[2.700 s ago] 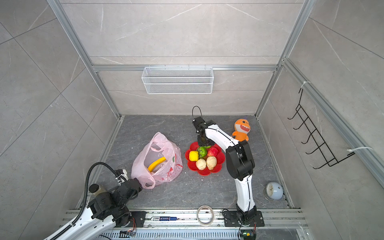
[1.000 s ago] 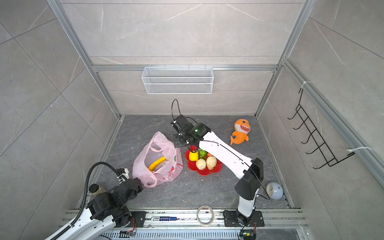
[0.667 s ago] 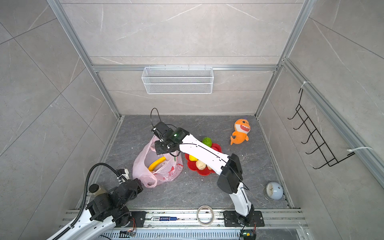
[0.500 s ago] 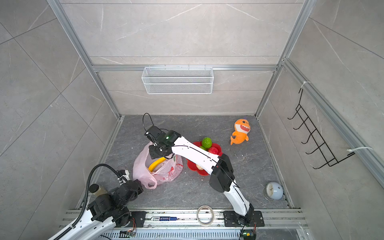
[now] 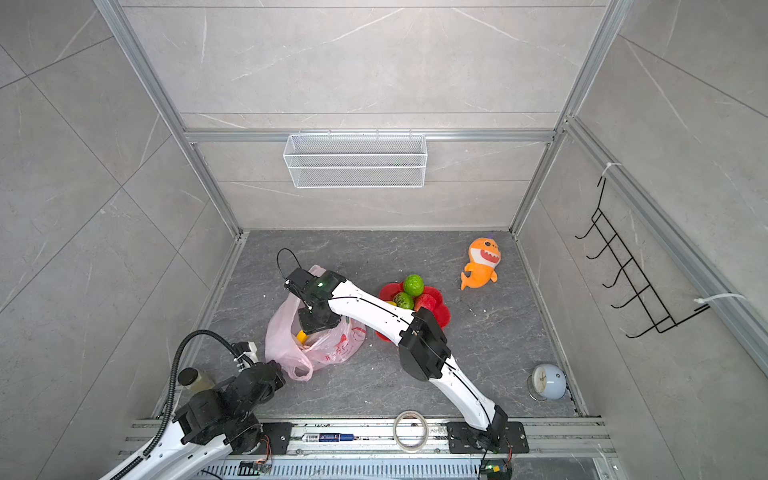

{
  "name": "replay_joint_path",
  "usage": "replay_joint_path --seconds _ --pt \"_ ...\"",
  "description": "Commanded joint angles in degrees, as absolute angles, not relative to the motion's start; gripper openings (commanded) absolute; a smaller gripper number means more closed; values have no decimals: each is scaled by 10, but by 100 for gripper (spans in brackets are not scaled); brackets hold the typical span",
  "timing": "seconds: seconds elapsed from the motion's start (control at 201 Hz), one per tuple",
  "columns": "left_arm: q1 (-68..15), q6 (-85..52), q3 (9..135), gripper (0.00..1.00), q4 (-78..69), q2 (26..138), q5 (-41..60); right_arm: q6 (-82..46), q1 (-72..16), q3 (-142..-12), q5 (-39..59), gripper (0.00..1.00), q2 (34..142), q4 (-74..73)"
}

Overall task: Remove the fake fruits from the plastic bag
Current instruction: 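Move the right gripper back over the pink bag opening, then lower the right gripper into the bag toward the yellow banana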

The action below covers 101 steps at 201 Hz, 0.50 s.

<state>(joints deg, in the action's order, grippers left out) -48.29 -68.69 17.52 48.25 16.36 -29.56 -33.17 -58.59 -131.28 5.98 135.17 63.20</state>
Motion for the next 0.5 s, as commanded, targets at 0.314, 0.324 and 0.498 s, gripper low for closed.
replay_joint_path --seconds 0.314,0.324,0.498 --pt "-484 -748 174 0 477 245 -301 -289 -593 -1203 73 44 1325 621" --pt "-484 -748 174 0 477 246 -302 -290 -593 -1202 74 44 1325 620" --pt "-485 -761 174 0 473 265 -304 -312 -588 -1206 77 44 1325 590"
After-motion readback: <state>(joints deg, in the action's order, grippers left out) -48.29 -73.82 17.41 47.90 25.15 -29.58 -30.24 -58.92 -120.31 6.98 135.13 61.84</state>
